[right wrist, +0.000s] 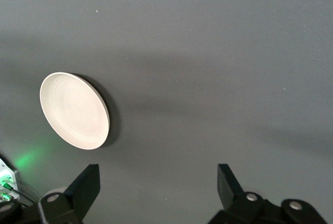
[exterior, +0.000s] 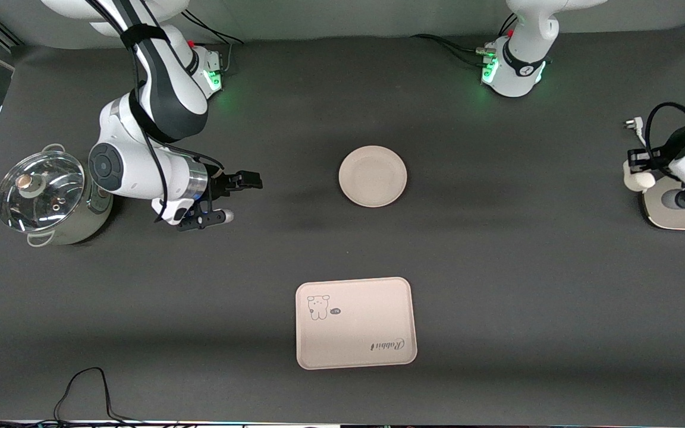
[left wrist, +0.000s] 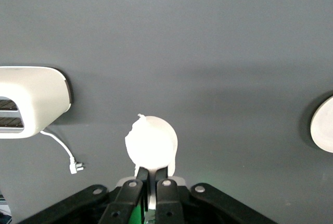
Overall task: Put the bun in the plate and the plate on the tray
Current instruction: 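Carry the bun with the left gripper over the white plate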
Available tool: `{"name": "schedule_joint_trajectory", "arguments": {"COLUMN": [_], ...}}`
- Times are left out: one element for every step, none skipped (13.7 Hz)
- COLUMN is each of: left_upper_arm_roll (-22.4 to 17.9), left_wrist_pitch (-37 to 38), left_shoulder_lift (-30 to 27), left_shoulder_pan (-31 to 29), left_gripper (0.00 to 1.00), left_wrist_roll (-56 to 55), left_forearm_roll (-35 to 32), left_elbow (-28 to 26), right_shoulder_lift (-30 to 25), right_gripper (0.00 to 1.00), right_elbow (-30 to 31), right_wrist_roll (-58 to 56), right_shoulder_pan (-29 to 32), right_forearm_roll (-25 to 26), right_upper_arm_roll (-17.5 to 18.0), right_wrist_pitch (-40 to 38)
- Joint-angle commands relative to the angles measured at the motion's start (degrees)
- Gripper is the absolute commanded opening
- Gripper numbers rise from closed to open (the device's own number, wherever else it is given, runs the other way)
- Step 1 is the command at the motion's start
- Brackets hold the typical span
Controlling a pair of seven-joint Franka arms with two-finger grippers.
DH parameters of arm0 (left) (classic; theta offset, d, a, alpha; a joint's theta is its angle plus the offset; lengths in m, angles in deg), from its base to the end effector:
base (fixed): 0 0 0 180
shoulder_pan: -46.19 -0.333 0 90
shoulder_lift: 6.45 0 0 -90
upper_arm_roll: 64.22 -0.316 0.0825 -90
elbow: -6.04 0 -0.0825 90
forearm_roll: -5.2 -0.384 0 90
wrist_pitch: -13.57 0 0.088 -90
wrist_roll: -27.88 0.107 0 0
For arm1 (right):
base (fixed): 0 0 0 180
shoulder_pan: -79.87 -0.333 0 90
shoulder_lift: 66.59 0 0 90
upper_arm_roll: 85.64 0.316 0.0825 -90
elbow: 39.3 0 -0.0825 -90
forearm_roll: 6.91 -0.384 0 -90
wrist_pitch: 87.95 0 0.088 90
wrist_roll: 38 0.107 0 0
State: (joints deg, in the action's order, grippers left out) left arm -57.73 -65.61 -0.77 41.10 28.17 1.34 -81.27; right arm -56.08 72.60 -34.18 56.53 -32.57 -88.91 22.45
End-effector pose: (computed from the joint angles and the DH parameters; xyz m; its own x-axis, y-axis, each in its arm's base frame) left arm 0.5610 -0.0025 0.5773 0.9711 -0.0183 -0.2381 -0.0322 -0.9980 -0.0549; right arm 0.5290 0.2264 0.3752 0.9581 0.1238 -0.2585 0.0298 -0.9400 -0.3398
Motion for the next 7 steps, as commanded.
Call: {"name": "schedule_joint_trajectory", "arguments": {"left_upper_arm_roll": [2.81,4.48,7.45,8.53,9.06,9.24,9.24], "left_wrist_pitch": [1.22,1.05,0.26,-0.35,-1.75,-2.90,-4.04], "left_shoulder_lift": [-0.23,0.20,1.51,2.74,3.80,4.68,5.73], "left_shoulder_pan": [0.69,0.78,2.00,3.67,6.12,8.84,11.48], "left_gripper": [0.06,0.06,0.07,0.07,0.07,0.08,0.08], "left_wrist_roll": [-1.60,-4.30,-10.16,-14.05,-18.52,-23.01,-27.23], "left_forearm_roll": [-0.36,-0.10,0.08,0.34,0.52,1.39,2.35], "left_elbow": [0.22,0.21,0.13,0.21,0.13,0.12,0.12], "right_shoulder_lift": [-1.19,-1.11,-1.45,-1.81,-1.98,-2.16,-2.16], "right_gripper": [1.00,1.00,1.00,1.00,1.00,1.00,1.00], "right_elbow": [1.39,1.56,2.52,2.62,2.70,2.79,2.79], "right_wrist_roll": [-1.98,-1.89,-1.28,-0.75,-0.23,-0.13,-0.13], "right_shoulder_pan": [-0.22,-0.31,-0.31,-0.31,-0.31,-0.31,-0.31], "right_forearm_roll": [-4.82,-4.83,-5.10,-5.10,-5.10,-5.19,-5.36], "right_upper_arm_roll": [-0.42,-0.42,-0.42,-0.42,-0.42,-0.42,-0.42], "right_wrist_pitch": [1.39,2.01,3.06,3.07,3.07,3.07,3.15]}}
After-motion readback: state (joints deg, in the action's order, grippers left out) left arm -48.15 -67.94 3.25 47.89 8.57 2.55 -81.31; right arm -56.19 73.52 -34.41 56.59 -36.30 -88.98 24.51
